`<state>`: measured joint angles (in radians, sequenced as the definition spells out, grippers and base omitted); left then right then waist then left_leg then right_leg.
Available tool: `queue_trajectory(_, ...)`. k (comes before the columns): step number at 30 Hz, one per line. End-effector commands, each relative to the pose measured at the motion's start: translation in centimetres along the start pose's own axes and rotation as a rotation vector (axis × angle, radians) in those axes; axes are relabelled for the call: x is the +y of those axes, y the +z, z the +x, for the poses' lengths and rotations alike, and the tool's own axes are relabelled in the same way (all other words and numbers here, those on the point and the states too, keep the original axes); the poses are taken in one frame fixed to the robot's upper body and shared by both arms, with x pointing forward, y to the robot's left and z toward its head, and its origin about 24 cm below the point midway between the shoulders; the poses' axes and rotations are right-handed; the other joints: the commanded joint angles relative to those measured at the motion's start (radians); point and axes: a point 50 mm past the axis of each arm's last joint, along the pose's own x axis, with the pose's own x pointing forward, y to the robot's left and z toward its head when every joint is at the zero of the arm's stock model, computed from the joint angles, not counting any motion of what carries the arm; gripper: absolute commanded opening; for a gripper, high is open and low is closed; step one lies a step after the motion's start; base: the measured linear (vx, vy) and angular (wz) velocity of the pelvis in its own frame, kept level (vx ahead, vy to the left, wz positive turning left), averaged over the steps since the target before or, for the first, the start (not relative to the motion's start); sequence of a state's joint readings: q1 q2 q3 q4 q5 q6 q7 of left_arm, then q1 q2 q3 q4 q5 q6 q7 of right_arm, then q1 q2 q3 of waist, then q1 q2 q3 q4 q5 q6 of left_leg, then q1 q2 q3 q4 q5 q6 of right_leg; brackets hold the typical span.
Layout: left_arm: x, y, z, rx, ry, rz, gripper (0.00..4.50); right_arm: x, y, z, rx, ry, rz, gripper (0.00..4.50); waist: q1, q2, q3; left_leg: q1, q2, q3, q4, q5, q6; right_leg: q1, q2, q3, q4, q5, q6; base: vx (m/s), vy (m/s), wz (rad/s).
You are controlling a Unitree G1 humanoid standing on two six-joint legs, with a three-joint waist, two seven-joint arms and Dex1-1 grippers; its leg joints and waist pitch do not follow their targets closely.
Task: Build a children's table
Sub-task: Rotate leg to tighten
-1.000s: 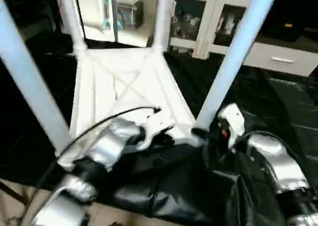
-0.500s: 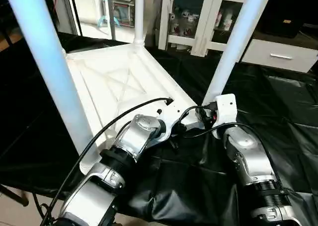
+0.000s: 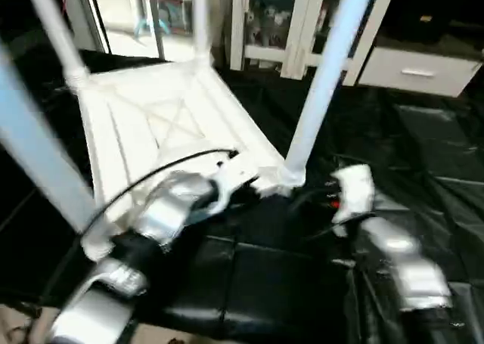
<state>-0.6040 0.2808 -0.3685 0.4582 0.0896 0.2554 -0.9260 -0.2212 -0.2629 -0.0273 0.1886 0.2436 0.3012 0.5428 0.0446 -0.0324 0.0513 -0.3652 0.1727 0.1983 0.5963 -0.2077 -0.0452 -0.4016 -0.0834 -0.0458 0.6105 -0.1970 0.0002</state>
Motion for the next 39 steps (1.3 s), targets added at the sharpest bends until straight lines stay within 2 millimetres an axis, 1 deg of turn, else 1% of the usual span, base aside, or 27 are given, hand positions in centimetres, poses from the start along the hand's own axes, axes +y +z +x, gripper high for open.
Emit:
queue_trajectory(1,-2.1,-0.7,0.4,-0.018,-0.162,0.009,0.0,-0.1,0.6,-0.9,-0.022,0.077,-0.001,3.61,0.01,-0.003,-0.059,0.007,0.062,-0.025,-0.07,-0.084,0.094,0.051,-0.07,0.046,-0.057,0.011,-0.269,0.0,0.0,0.0)
queue_trajectory(2,-2.4,-0.9,0.1,-0.024,-0.204,0.005,0.0,-0.3,0.7,-1.8,-0.009,0.144,-0.018,3.7,0.014,-0.001,-0.058,0.01,0.064,-0.025,-0.071,-0.1,0.096,0.05,-0.071,0.046,-0.059,-0.011,-0.273,0.0,0.0,0.0)
queue_trajectory(3,-2.4,-0.9,0.0,-0.024,-0.205,0.005,0.0,-0.3,0.7,-1.9,-0.009,0.147,-0.019,3.84,0.015,-0.002,-0.057,0.011,0.065,-0.024,-0.072,-0.114,0.093,0.05,-0.069,0.045,-0.061,-0.027,-0.273,0.0,0.0,0.0)
queue_trajectory(4,-2.5,-1.0,-0.1,-0.026,-0.21,0.004,0.0,-0.3,0.9,-2.5,-0.003,0.199,-0.03,3.97,0.017,-0.001,-0.058,0.012,0.066,-0.025,-0.072,-0.118,0.089,0.049,-0.07,0.045,-0.06,-0.035,-0.273,0.0,0.0,0.0)
queue_trajectory(5,-2.5,-1.1,-0.2,-0.029,-0.21,0.004,0.0,-0.3,1.0,-3.1,0.006,0.251,-0.034,4.05,0.02,-0.001,-0.055,0.016,0.066,-0.023,-0.074,-0.144,0.083,0.046,-0.068,0.045,-0.063,-0.061,-0.27,0.0,0.0,0.0)
queue_trajectory(6,-2.5,-1.1,-0.3,-0.032,-0.212,-0.001,0.0,-0.2,1.2,-3.5,0.014,0.295,-0.036,4.09,0.021,-0.002,-0.055,0.016,0.066,-0.023,-0.074,-0.15,0.082,0.046,-0.068,0.045,-0.065,-0.073,-0.267,0.0,0.0,0.0)
queue_trajectory(7,-2.6,-1.1,-0.4,-0.036,-0.22,-0.003,0.0,-0.2,1.2,-3.8,0.023,0.329,-0.039,4.09,0.024,0.0,-0.053,0.016,0.066,-0.023,-0.075,-0.166,0.077,0.046,-0.069,0.046,-0.067,-0.101,-0.261,0.0,0.0,0.0)
queue_trajectory(8,-2.7,-1.2,-0.6,-0.043,-0.238,-0.006,0.0,0.0,1.3,-4.2,0.04,0.381,-0.046,4.28,0.026,-0.002,-0.052,0.014,0.069,-0.026,-0.077,-0.174,0.073,0.049,-0.072,0.045,-0.069,-0.122,-0.255,0.0,0.0,0.0)
queue_trajectory(9,-2.9,-1.2,-0.8,-0.044,-0.254,-0.007,0.0,0.1,1.4,-4.4,0.048,0.413,-0.05,4.4,0.025,-0.002,-0.052,0.015,0.069,-0.025,-0.077,-0.176,0.07,0.047,-0.073,0.046,-0.07,-0.136,-0.25,0.0,0.0,0.0)
queue_trajectory(10,-2.9,-1.2,-0.8,-0.044,-0.257,-0.007,0.0,0.1,1.4,-4.5,0.05,0.419,-0.047,4.4,0.025,-0.002,-0.052,0.015,0.069,-0.025,-0.077,-0.176,0.07,0.047,-0.073,0.046,-0.07,-0.136,-0.25,0.0,0.0,0.0)
queue_trajectory(11,-3.2,-1.2,-1.2,-0.048,-0.295,-0.009,0.0,0.5,1.7,-4.8,0.07,0.508,-0.028,4.49,0.025,-0.003,-0.054,0.013,0.066,-0.026,-0.076,-0.175,0.067,0.049,-0.073,0.045,-0.07,-0.152,-0.248,0.0,0.0,0.0)
queue_trajectory(13,-3.2,-1.2,-1.2,-0.047,-0.302,-0.01,0.0,0.6,1.8,-4.8,0.074,0.529,-0.029,4.5,0.026,-0.003,-0.054,0.012,0.067,-0.026,-0.075,-0.161,0.071,0.047,-0.074,0.046,-0.069,-0.144,-0.247,0.0,0.0,0.0)
queue_trajectory(15,-3.4,-1.1,-1.4,-0.051,-0.318,0.001,0.0,0.7,1.8,-4.7,0.09,0.551,-0.069,4.5,0.028,-0.003,-0.055,0.014,0.066,-0.024,-0.073,-0.151,0.07,0.044,-0.073,0.045,-0.069,-0.138,-0.249,0.0,0.0,0.0)
queue_trajectory(20,-3.5,-0.9,-1.5,-0.049,-0.329,0.01,0.0,0.6,1.5,-4.2,0.124,0.563,-0.124,4.5,0.032,-0.004,-0.058,0.013,0.066,-0.024,-0.071,-0.12,0.069,0.045,-0.072,0.044,-0.062,-0.102,-0.257,0.0,0.0,0.0)
queue_trajectory(21,-3.5,-0.9,-1.5,-0.047,-0.33,0.011,0.0,0.6,1.5,-4.2,0.127,0.568,-0.127,4.5,0.033,-0.004,-0.06,0.015,0.065,-0.024,-0.069,-0.108,0.073,0.045,-0.071,0.043,-0.06,-0.084,-0.261,0.0,0.0,0.0)
queue_trajectory(22,-3.5,-0.9,-1.6,-0.043,-0.334,0.014,0.0,0.6,1.4,-4.0,0.132,0.572,-0.138,4.32,0.034,-0.004,-0.06,0.015,0.065,-0.023,-0.068,-0.105,0.076,0.045,-0.072,0.044,-0.059,-0.077,-0.263,0.0,0.0,0.0)
queue_trajectory(24,-3.5,-1.0,-1.7,-0.039,-0.339,0.015,0.0,0.6,1.4,-3.8,0.137,0.572,-0.16,4.12,0.039,-0.004,-0.062,0.015,0.065,-0.022,-0.065,-0.083,0.086,0.046,-0.072,0.043,-0.055,-0.046,-0.269,0.0,0.0,0.0)
queue_trajectory(25,-3.5,-1.0,-1.7,-0.037,-0.341,0.015,0.0,0.6,1.3,-3.7,0.139,0.573,-0.165,4.12,0.04,-0.003,-0.062,0.014,0.064,-0.022,-0.065,-0.076,0.091,0.046,-0.07,0.043,-0.053,-0.036,-0.272,0.0,0.0,0.0)
queue_trajectory(28,-3.7,-1.0,-1.8,-0.03,-0.35,0.017,0.0,0.5,1.3,-3.2,0.14,0.577,-0.173,3.86,0.041,-0.005,-0.061,0.015,0.063,-0.021,-0.065,-0.087,0.09,0.045,-0.07,0.043,-0.054,-0.042,-0.278,0.0,0.0,0.0)
queue_trajectory(29,-3.7,-1.0,-1.8,-0.03,-0.35,0.017,0.0,0.5,1.4,-3.1,0.14,0.582,-0.181,3.86,0.042,-0.007,-0.061,0.016,0.064,-0.021,-0.065,-0.098,0.087,0.047,-0.071,0.043,-0.055,-0.056,-0.274,0.0,0.0,0.0)
queue_trajectory(30,-3.7,-1.0,-1.8,-0.029,-0.35,0.017,0.0,0.5,1.4,-3.1,0.14,0.584,-0.185,3.69,0.043,-0.006,-0.061,0.016,0.065,-0.022,-0.065,-0.098,0.086,0.046,-0.072,0.043,-0.054,-0.056,-0.274,0.0,0.0,0.0)
queue_trajectory(32,-3.6,-1.0,-1.7,-0.027,-0.349,0.017,0.0,0.5,1.4,-3.0,0.137,0.589,-0.189,3.5,0.042,-0.006,-0.062,0.015,0.064,-0.022,-0.065,-0.093,0.087,0.047,-0.07,0.043,-0.053,-0.05,-0.272,0.0,0.0,0.0)
queue_trajectory(34,-3.6,-1.1,-1.7,-0.025,-0.348,0.016,0.0,0.5,1.5,-2.9,0.133,0.593,-0.19,3.44,0.043,-0.007,-0.063,0.015,0.063,-0.021,-0.063,-0.091,0.091,0.047,-0.071,0.043,-0.054,-0.045,-0.276,0.0,0.0,0.0)
queue_trajectory(35,-3.6,-1.1,-1.7,-0.023,-0.347,0.015,0.0,0.5,1.5,-2.9,0.129,0.599,-0.19,3.26,0.043,-0.008,-0.063,0.014,0.063,-0.021,-0.063,-0.088,0.092,0.048,-0.071,0.043,-0.052,-0.041,-0.277,0.0,0.0,0.0)
queue_trajectory(36,-3.6,-1.1,-1.7,-0.022,-0.347,0.015,0.0,0.5,1.5,-2.9,0.129,0.601,-0.19,3.26,0.043,-0.008,-0.064,0.015,0.063,-0.021,-0.062,-0.085,0.093,0.048,-0.071,0.043,-0.051,-0.037,-0.277,0.0,0.0,0.0)
queue_trajectory(37,-3.6,-1.1,-1.7,-0.021,-0.348,0.014,0.0,0.5,1.5,-2.9,0.13,0.605,-0.19,3.15,0.042,-0.009,-0.063,0.014,0.063,-0.021,-0.062,-0.081,0.096,0.048,-0.07,0.043,-0.051,-0.034,-0.277,0.0,0.0,0.0)
queue_trajectory(39,-3.7,-1.2,-1.8,-0.018,-0.35,0.013,0.0,0.5,1.4,-2.9,0.13,0.614,-0.191,3.01,0.043,-0.007,-0.063,0.015,0.063,-0.021,-0.062,-0.083,0.096,0.048,-0.071,0.042,-0.051,-0.04,-0.278,0.0,0.0,0.0)
